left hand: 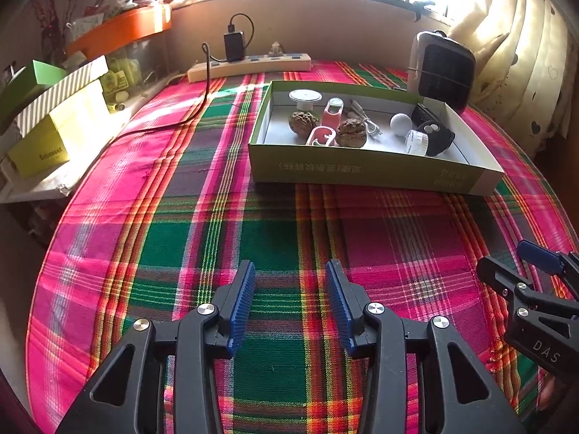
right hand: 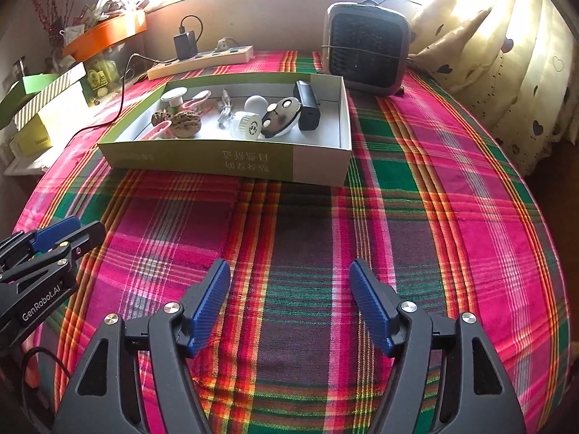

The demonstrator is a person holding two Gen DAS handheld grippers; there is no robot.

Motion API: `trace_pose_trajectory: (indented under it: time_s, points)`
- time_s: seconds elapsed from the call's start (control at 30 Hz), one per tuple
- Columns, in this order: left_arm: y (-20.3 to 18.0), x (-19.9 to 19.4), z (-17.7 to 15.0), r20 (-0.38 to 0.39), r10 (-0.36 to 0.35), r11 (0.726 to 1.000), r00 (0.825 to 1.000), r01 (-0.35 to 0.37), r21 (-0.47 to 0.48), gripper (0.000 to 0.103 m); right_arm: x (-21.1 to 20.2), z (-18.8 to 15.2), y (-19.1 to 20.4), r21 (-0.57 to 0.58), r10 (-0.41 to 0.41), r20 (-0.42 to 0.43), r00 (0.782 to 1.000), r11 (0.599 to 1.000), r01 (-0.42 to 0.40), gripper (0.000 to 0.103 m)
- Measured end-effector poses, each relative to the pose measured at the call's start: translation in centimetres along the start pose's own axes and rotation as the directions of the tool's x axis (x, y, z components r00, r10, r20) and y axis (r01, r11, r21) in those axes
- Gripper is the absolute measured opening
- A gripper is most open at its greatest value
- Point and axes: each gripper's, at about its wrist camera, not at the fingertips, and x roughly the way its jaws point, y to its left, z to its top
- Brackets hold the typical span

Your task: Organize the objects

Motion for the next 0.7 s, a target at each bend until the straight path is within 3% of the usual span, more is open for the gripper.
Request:
trace_pose_trajectory:
  time_s: [0.7]
  points:
    - [0.15, 0.01, -0.05, -0.001, 0.006, 1.0, 1.0, -0.006, -0.003, 0.043, 0.22, 0.11, -0.13, 0.009, -0.007, -0.004, 1.0, 1.0, 0.007, 0.075]
